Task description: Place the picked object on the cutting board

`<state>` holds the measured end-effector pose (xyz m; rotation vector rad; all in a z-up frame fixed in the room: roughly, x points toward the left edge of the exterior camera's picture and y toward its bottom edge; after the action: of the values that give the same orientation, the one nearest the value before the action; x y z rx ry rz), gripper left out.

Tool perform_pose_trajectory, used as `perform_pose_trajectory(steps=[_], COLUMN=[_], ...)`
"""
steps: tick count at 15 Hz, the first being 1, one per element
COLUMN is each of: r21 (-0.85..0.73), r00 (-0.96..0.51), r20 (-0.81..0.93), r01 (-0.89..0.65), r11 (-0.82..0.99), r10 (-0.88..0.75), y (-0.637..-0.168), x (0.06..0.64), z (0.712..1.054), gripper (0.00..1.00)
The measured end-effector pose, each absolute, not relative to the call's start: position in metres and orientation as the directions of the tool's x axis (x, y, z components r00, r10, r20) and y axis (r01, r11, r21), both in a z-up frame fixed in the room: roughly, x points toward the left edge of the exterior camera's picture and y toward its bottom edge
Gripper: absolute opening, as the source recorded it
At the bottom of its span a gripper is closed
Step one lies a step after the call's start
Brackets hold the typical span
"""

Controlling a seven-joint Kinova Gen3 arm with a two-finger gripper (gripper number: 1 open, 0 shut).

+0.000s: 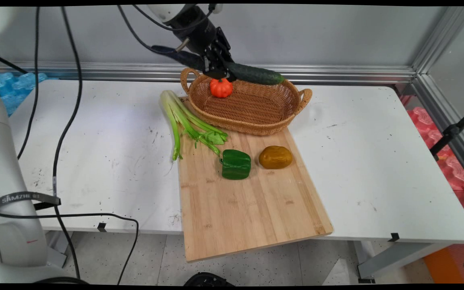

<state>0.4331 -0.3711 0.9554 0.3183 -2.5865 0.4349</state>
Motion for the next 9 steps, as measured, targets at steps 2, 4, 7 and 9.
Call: perform_pose_trajectory(steps=[2, 4, 7, 9], r21=[-0.217, -0.198, -0.168, -0.143], r00=[-0.837, -0.827, -0.815, -0.805], r20=[0.523, 0.534, 0.546, 0.555], r01=[-0.316, -0.324, -0.334, -0.341], r11=[0.924, 0.925, 0.927, 0.929], r10=[-0.163, -0.175, -0.195, -0.21], y=[-0.352, -0.338, -0.316, -0.299], x=[0.428, 0.423, 0.415, 0.408], z=[0.961, 0.965, 0.968, 0.969], gripper=[0.0, 0.0, 0.0, 0.0])
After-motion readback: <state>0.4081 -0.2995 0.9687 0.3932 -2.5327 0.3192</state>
